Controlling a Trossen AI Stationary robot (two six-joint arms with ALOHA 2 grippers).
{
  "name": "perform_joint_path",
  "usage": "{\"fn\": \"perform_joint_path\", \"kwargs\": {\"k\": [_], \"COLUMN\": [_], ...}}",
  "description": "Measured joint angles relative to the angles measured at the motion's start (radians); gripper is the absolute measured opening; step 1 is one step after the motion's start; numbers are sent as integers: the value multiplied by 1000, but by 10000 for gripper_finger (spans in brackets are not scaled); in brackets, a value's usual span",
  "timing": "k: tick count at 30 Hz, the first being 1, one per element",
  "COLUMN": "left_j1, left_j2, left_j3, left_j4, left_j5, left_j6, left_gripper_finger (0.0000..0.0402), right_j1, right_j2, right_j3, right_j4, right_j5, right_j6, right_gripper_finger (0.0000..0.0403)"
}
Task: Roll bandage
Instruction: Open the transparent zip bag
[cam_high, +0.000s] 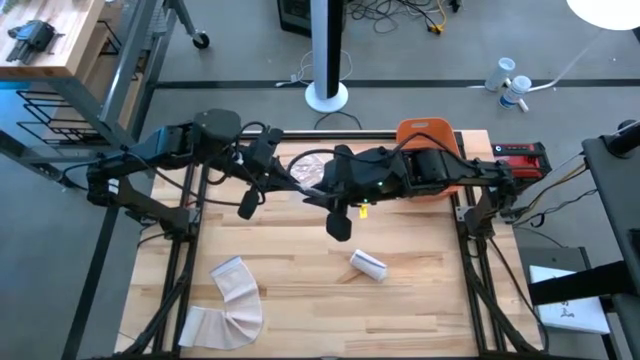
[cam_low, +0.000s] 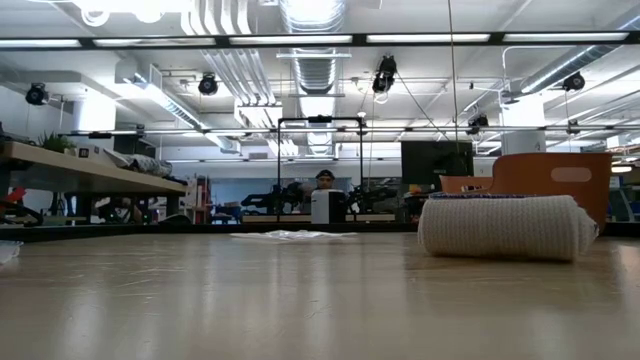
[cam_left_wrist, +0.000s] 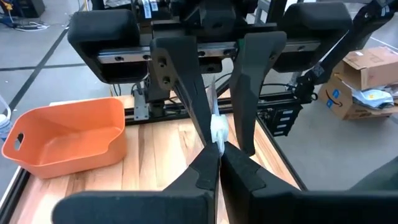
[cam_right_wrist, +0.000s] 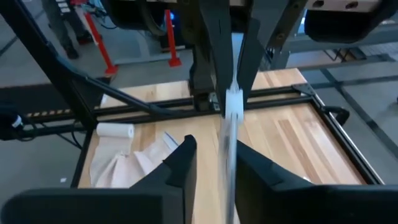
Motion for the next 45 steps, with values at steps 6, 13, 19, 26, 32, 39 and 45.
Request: {"fn": "perform_joint_path", "kwargs": {"k": [6, 13, 19, 26, 32, 39, 45], "left_j1": [0, -1, -2, -2, -2, -2, -2], "left_j2": [0, -1, -3, -7, -15, -9, 6], "left_j3": [0, 0, 0, 0, 1, -2, -12], "left_j4": [-4, -17, -21, -21, -12, 8, 20], "left_j5": [17, 40, 39, 40, 41, 38, 21], "left_j6": [0, 0, -1, -11, -11, -14, -19], "left_gripper_finger": [0, 0, 0, 2, 18, 31, 24], "right_j1": [-4, -4, -4, -4, -4, -4, -4], "right_j2": [0, 0, 0, 0, 0, 0, 0], "right_j3": [-6, 3, 4, 6, 6, 6, 6], "right_j4": [2, 40, 15, -7, -42, -38, -31], "right_j5": [7, 7, 7, 7, 6, 6, 6], "right_j6": [10, 14, 37, 37, 37, 37, 37], "right_gripper_finger": [60, 6, 5, 1, 1, 0, 0]}}
